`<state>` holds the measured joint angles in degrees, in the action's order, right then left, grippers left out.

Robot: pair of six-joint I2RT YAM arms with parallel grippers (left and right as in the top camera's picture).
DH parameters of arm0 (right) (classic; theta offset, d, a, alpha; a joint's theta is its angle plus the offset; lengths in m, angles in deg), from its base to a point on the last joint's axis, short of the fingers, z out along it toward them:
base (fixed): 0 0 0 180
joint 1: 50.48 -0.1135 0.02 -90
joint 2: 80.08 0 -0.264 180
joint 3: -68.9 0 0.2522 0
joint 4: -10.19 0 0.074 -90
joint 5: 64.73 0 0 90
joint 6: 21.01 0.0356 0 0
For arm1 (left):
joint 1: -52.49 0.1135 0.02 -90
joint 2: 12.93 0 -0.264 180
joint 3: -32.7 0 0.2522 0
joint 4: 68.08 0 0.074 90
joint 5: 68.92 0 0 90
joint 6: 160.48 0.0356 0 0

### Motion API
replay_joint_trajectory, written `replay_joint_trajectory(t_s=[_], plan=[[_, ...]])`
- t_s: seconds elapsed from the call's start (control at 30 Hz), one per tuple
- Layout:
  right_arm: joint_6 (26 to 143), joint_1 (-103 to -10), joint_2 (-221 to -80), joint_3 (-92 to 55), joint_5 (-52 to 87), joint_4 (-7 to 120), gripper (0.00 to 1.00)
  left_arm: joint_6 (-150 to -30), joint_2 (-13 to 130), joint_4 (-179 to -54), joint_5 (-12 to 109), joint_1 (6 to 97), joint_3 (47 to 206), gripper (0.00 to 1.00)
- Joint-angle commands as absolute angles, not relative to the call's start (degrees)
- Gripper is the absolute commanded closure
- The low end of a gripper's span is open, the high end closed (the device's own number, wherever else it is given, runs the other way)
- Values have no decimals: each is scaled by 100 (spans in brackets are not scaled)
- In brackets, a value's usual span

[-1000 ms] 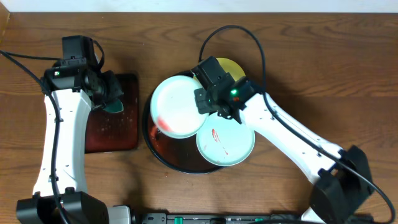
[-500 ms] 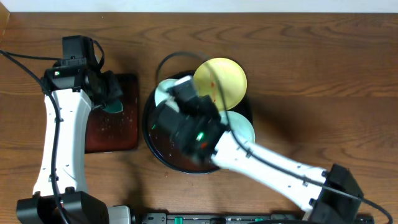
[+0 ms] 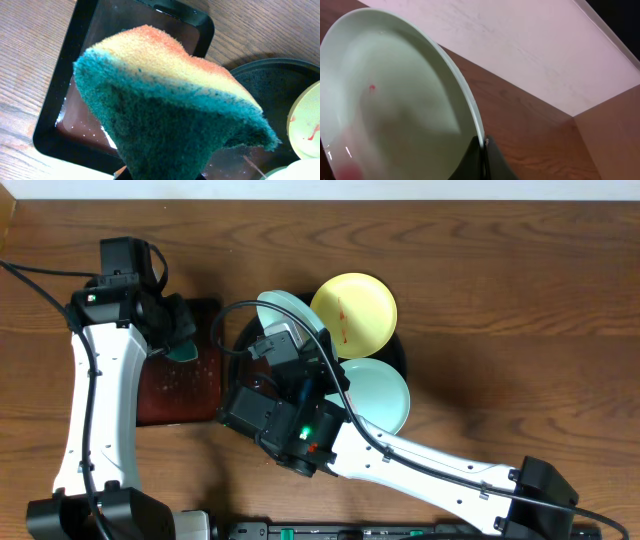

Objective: Clean dirty plates on tray and stack at the side
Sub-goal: 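Lift the scrubbed light-blue plate with the right gripper and carry it right, then set the light-blue plate on the table right of the tray, release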

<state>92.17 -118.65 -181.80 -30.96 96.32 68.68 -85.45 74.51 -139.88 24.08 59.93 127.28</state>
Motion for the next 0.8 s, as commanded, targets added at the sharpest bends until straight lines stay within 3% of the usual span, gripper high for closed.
replay_joint_trajectory(t_s=[0.0, 0.4, 0.77], plan=[[9233, -11878, -18101, -3127, 9708, 6859, 99, -8488, 7431, -13986, 2332, 6008, 12715, 92], [9228, -10798, -17926, -3127, 5180, 7163, 99, -8488, 7551, -14010, 2334, 6008, 12715, 92], [9075, -7613, -16669, -3127, 1862, 7821, 99, -8494, 7634, -14148, 2340, 6006, 12682, 92]])
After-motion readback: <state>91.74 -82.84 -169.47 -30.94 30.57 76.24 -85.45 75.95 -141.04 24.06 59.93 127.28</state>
